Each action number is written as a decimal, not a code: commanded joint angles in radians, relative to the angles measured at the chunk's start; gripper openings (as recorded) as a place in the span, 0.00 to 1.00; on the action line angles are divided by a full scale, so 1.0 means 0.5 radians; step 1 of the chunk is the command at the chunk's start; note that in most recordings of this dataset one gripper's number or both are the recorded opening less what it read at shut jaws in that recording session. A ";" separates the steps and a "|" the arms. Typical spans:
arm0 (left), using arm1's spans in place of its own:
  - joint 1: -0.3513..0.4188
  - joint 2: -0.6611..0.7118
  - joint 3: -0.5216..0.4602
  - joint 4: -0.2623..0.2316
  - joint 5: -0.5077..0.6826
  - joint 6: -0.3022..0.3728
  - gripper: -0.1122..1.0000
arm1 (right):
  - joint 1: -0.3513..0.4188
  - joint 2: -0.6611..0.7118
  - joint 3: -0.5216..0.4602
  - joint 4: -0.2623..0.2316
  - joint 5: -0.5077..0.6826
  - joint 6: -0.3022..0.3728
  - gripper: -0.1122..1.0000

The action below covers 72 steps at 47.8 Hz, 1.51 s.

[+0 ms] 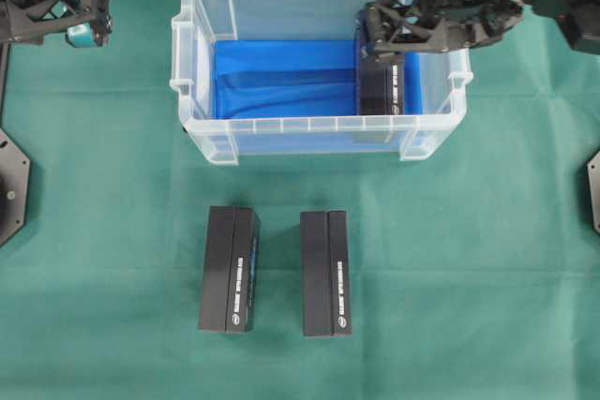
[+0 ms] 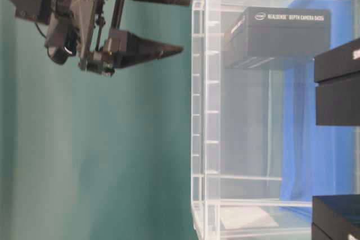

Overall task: Take out the box from the case.
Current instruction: 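Move the right gripper over the right black box in the case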

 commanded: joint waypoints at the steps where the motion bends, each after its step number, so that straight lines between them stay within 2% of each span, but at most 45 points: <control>1: 0.006 -0.009 -0.021 0.006 -0.006 0.012 0.95 | 0.015 0.018 -0.092 0.000 -0.009 0.006 0.94; 17: 0.006 -0.012 -0.021 0.006 -0.006 0.049 0.95 | 0.028 0.074 -0.129 -0.009 -0.006 0.061 0.94; 72: 0.003 -0.012 -0.015 0.006 -0.021 0.049 0.95 | 0.028 0.104 -0.114 -0.018 -0.009 0.061 0.94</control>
